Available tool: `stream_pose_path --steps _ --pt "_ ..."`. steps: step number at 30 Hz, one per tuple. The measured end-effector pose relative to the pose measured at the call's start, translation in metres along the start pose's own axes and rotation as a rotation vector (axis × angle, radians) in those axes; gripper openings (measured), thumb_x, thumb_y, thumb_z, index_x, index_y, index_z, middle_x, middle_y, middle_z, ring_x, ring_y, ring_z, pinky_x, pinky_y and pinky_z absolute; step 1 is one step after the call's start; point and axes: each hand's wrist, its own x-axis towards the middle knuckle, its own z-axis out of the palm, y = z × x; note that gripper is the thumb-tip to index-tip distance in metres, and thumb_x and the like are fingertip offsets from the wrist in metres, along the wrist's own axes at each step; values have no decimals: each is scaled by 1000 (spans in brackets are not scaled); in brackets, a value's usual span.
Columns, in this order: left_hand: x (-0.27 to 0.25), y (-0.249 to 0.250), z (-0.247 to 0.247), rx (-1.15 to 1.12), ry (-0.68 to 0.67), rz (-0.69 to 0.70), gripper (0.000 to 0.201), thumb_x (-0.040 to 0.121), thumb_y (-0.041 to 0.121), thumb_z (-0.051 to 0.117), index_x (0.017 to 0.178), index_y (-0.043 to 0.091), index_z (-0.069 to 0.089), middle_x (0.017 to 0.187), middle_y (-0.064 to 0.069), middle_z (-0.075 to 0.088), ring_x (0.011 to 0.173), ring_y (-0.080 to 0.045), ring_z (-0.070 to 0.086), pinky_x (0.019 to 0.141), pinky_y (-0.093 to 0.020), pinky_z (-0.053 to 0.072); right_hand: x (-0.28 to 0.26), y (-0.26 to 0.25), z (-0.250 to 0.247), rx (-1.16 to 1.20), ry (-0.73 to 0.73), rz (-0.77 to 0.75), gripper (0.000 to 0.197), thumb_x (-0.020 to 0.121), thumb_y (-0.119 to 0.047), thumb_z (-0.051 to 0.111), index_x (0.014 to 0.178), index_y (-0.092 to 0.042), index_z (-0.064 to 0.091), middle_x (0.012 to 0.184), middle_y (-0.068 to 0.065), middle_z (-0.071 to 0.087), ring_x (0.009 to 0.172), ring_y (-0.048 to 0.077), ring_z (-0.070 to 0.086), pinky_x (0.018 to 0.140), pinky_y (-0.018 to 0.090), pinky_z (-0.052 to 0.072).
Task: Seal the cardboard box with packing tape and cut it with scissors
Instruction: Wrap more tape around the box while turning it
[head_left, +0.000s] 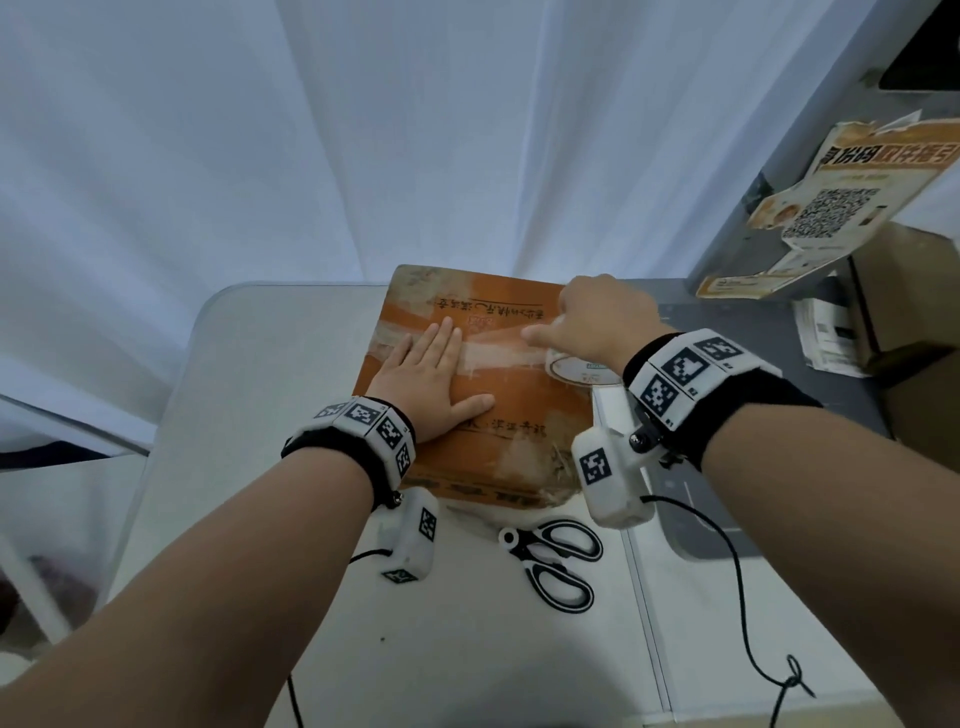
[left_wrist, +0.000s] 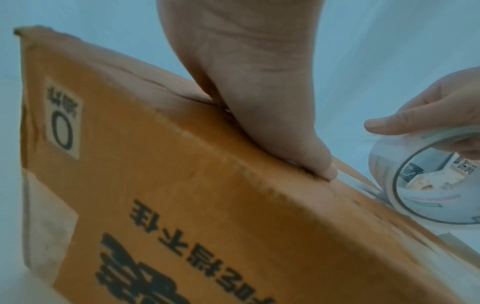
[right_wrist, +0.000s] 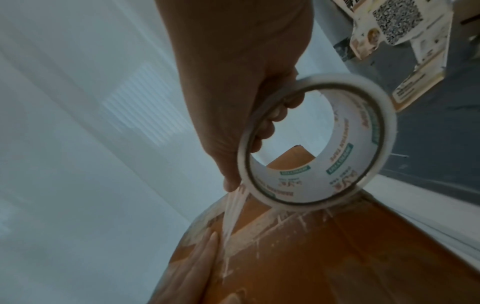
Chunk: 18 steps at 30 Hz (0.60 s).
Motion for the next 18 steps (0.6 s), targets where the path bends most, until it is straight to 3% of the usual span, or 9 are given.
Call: stream_pose_path --steps 5,11,14,18 --pt "0 4 -5 -5 -42 -36 97 83 77 16 150 14 -14 159 -5 -19 147 -18 -13 120 -42 -4 -7 26 -8 455 -6 58 38 79 -44 60 62 -12 53 58 0 51 60 16 49 51 25 35" --pt "5 37 -11 16 -111 -186 106 73 87 15 149 21 -18 155 -16 -23 146 -30 -16 115 -58 -2 -16 24 10 577 82 56 41 84 -50 55 83 -9 59 75 3 59 72 19 56 66 33 46" --pt "5 46 -11 42 -76 -168 104 77 83 11 148 13 -18 156 -13 -24 146 -27 -17 117 -52 -6 -14 20 13 582 113 73 43 84 -51 54 88 -8 60 80 4 60 77 22 57 71 36 48" --pt "5 62 -5 41 -10 -26 96 84 75 10 150 8 -12 158 -11 -17 147 -23 -11 119 -41 -5 -14 15 17 488 122 48 38 83 -54 53 84 -16 54 77 -4 54 76 16 51 66 29 38"
